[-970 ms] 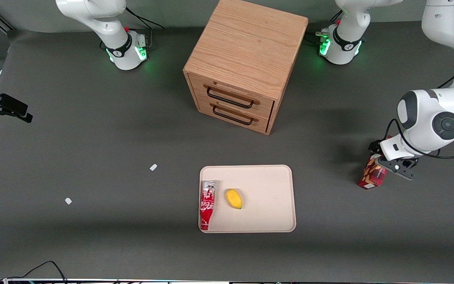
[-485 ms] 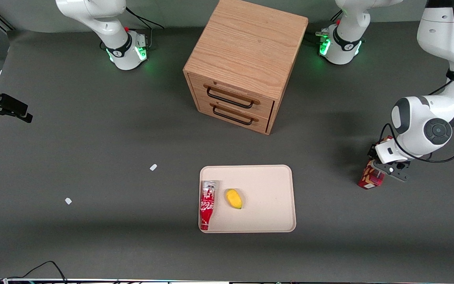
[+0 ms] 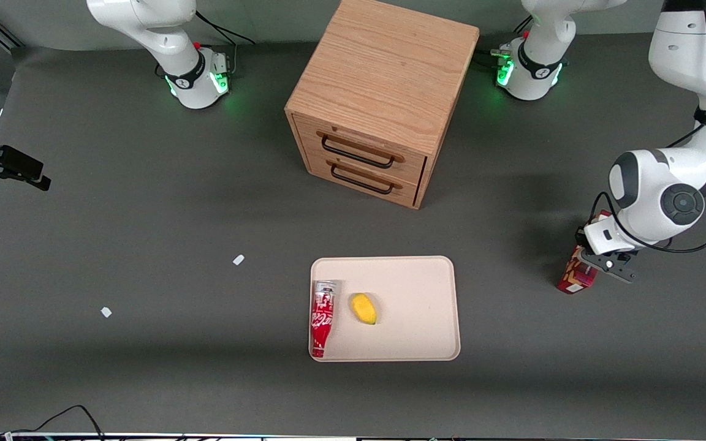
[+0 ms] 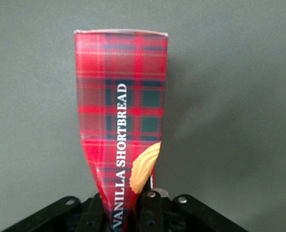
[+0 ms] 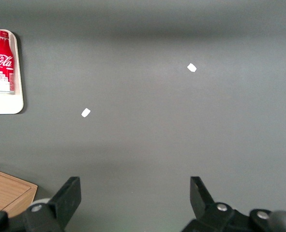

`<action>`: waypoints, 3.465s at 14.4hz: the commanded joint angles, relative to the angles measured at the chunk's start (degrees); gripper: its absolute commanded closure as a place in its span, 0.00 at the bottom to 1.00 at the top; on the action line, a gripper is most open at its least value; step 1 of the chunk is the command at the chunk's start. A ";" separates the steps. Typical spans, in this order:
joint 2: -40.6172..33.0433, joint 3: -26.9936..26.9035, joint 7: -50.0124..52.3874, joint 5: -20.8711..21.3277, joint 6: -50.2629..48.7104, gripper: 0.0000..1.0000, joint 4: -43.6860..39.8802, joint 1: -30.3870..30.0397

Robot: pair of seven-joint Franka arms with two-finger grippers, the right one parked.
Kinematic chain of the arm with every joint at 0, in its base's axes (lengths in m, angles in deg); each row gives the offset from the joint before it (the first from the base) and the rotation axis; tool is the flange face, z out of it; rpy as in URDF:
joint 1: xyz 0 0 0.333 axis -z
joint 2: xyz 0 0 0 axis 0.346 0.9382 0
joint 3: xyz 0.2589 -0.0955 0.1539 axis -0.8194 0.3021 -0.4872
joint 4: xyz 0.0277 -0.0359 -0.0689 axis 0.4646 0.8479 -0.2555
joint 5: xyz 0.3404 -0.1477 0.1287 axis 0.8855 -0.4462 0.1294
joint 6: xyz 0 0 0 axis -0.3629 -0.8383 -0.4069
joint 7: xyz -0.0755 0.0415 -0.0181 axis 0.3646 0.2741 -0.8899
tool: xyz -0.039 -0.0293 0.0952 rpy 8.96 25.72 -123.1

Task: Place red cookie box on tray
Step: 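Lift the cookie box upright with the left gripper, then carry the box over the cream tray and lower it upright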

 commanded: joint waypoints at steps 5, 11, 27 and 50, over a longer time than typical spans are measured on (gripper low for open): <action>-4.92 -0.16 3.52 -2.98 -29.01 1.00 -21.91 0.99; -4.05 6.95 24.59 -4.38 -46.31 1.00 -38.92 3.18; 23.02 14.26 52.40 1.59 -19.96 1.00 -46.14 16.54; 12.42 14.44 59.62 1.59 -21.50 0.00 -41.40 12.25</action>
